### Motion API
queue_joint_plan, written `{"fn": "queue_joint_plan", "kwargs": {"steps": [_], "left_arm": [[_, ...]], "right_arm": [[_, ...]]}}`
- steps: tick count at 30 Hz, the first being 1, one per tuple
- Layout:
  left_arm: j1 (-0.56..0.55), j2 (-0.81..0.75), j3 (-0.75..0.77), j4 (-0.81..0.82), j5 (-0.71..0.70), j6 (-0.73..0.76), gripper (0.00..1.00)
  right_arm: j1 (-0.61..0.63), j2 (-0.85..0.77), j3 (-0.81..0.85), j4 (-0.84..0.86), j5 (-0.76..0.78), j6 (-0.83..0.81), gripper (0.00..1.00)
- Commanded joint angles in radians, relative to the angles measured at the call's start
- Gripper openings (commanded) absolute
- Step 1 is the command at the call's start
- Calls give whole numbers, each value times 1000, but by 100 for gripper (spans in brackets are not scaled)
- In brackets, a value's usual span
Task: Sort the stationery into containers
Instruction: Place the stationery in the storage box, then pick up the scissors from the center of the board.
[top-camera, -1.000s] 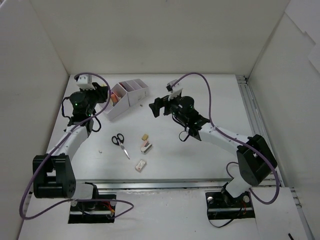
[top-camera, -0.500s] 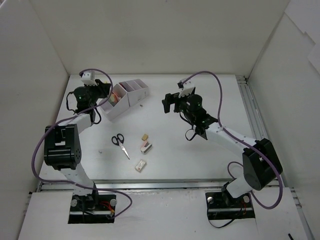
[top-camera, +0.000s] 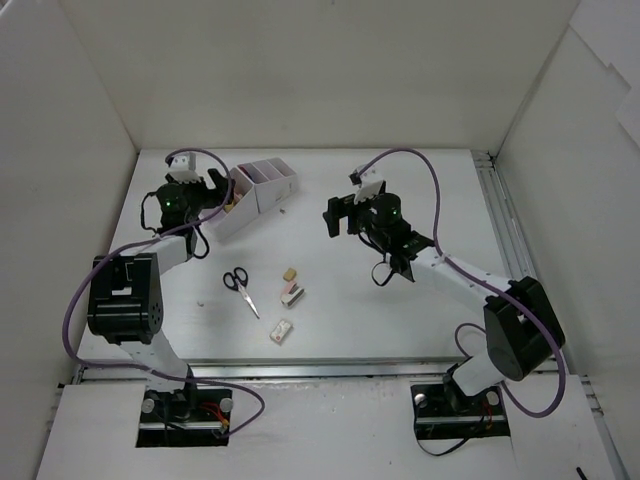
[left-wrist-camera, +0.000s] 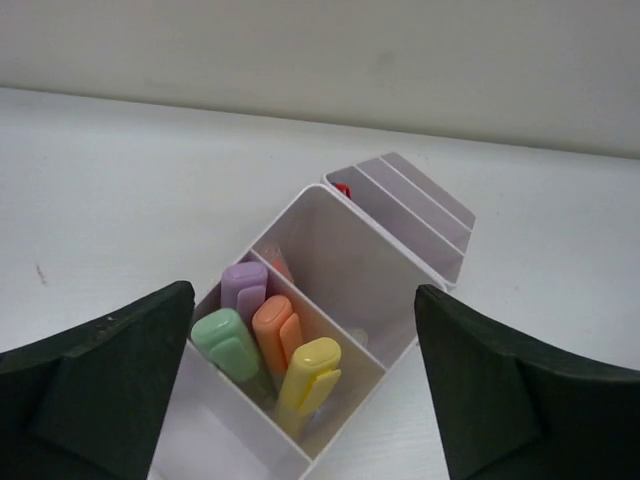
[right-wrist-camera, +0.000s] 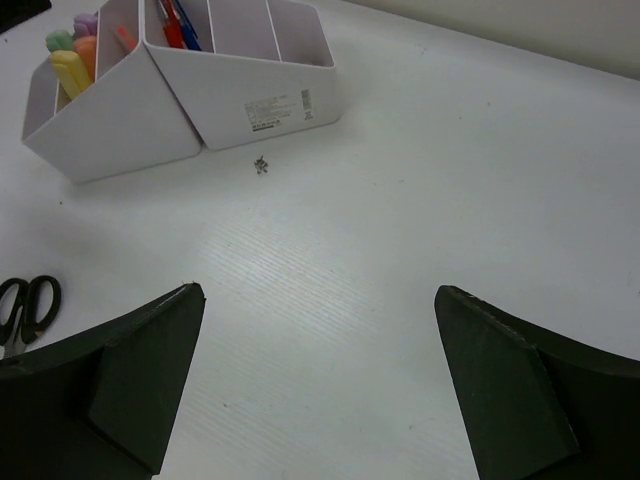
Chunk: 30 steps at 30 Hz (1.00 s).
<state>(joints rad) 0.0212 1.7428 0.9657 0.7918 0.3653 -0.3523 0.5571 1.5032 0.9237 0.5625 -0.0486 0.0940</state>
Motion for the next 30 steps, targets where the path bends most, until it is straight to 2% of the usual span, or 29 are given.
{"fn": "queue_joint_plan", "kwargs": {"steps": [1,2,3,4,6,7,9,10,12,13,16,19,24,30], "left_arm": [[-6,-153,-21,0,-52,-16,94],[-6,-210,-28,-20,-57,-16,100],[-6,-239,-33,-57,-61,-20,99],[-6,-270,-35,-159,-86,-27,100],[-6,-373,-22,-302,-167,-59,100],[-6,-441,5,-489,-204,-79,100],[-6,-500,30,-667,-332,-129,100],[-6,-555,39,-825,-360,-148,99],[-6,-606,41,-958,-504,-213,99],[-6,-649,36,-1068,-534,-241,99],[-6,-722,18,-1250,-614,-352,100],[-6,-784,7,-1353,-632,-413,100],[-6,-885,-41,-1415,-617,-447,99],[-6,-1034,-76,-1457,-663,-479,100]], "right_arm": [[24,-43,56,-25,-33,-74,98],[44,-38,94,-108,-17,-85,98],[84,-20,115,-143,27,-138,98],[101,-8,130,-165,38,-152,98],[150,31,162,-205,17,-122,98],[167,49,188,-234,6,-111,98],[222,109,227,-275,-11,-99,98],[243,133,266,-309,-7,-99,98],[295,196,306,-340,-28,-47,98],[314,219,343,-358,-27,-33,98],[383,317,430,-384,-7,2,96],[452,429,550,-496,41,9,93],[521,560,638,-539,73,18,90],[569,669,713,-556,156,36,76]]}}
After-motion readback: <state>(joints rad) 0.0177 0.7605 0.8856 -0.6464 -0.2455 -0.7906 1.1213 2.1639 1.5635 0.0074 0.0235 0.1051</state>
